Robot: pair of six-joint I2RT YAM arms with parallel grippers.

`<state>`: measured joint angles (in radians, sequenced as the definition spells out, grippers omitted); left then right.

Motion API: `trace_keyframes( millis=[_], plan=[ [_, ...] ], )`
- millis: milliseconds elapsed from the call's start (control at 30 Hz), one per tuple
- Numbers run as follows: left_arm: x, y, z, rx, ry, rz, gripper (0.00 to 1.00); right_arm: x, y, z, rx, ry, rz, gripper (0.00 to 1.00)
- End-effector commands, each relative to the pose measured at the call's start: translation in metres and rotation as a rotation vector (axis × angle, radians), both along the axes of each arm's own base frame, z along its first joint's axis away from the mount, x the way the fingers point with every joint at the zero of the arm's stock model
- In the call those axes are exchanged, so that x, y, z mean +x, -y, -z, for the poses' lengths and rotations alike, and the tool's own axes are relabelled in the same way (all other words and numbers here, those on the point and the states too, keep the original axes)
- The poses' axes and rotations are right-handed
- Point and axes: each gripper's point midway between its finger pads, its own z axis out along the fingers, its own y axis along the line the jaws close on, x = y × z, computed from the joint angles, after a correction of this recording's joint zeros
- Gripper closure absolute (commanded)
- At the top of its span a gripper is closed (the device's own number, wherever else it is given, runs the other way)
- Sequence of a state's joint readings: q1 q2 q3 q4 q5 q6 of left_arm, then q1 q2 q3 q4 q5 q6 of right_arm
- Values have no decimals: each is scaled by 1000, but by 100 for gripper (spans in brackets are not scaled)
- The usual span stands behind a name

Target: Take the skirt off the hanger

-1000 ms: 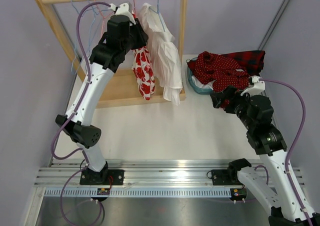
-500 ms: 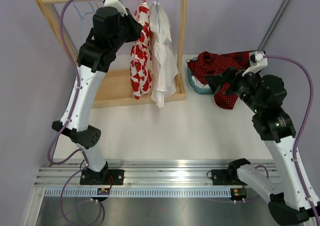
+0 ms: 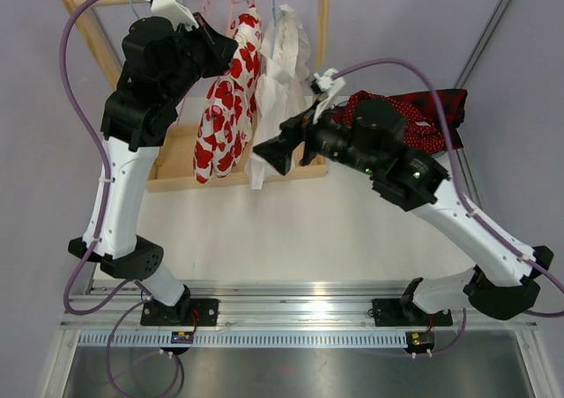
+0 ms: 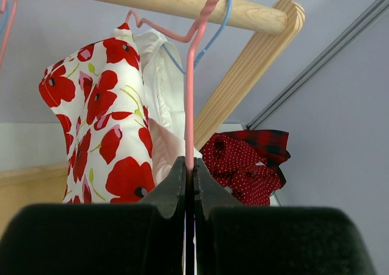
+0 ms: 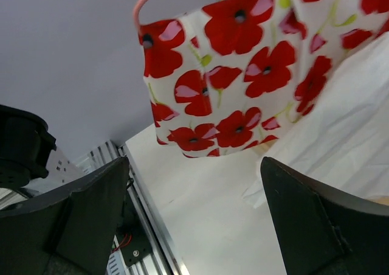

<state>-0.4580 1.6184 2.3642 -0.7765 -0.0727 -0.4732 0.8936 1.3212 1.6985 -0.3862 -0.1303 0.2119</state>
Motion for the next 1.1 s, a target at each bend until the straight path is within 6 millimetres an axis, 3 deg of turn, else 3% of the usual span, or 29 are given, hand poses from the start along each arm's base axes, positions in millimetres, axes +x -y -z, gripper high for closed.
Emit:
trace_keyframes(
  millis=[0,67,167,300,333,433,467,533,567,633,733,767,833,867,900,933,967,1067],
  plan=[
    [-19,0,-34,-50,105,43,100,-1,-29,-1,-5,44,4,3],
    [-24,-2,-36,-54,110,44,100,-2,-51,9,-20,36,-15,3],
    [-27,1,-31,-59,103,63,100,4,-69,19,-33,28,-14,4],
    [-33,-2,-28,-58,98,66,100,21,-76,26,-52,50,47,12],
    [-35,-2,-29,-60,102,66,100,25,-75,24,-48,60,75,22],
    [-41,-4,-30,-64,109,72,100,37,-79,29,-60,78,114,37],
    [-42,-5,-29,-65,107,72,100,41,-82,36,-72,79,123,58],
    [-47,-7,-34,-78,121,73,100,48,-84,41,-73,83,146,71],
    [-48,-8,-35,-84,125,73,100,50,-88,51,-85,74,146,85],
    [-51,-9,-37,-96,140,73,100,50,-94,56,-76,70,132,100],
    [-52,-11,-41,-92,161,67,100,46,-102,75,-68,34,97,100],
    [-53,-13,-43,-89,168,60,100,44,-101,101,-89,-12,96,100],
    [-55,-21,-52,-72,192,28,100,41,-99,128,-89,-53,99,100],
    [-57,-25,-57,-67,204,16,100,35,-92,175,-162,-113,101,100],
    [-58,-28,-57,-38,203,7,100,34,-90,190,-152,-143,111,100],
    [-65,-36,-71,-44,235,-14,100,32,-87,208,-163,-164,118,100],
    [-64,-38,-71,-24,238,-26,100,24,-75,252,-228,-214,129,100],
    [-68,-47,-73,-4,246,-59,100,16,-46,308,-316,-275,189,100]
  ],
)
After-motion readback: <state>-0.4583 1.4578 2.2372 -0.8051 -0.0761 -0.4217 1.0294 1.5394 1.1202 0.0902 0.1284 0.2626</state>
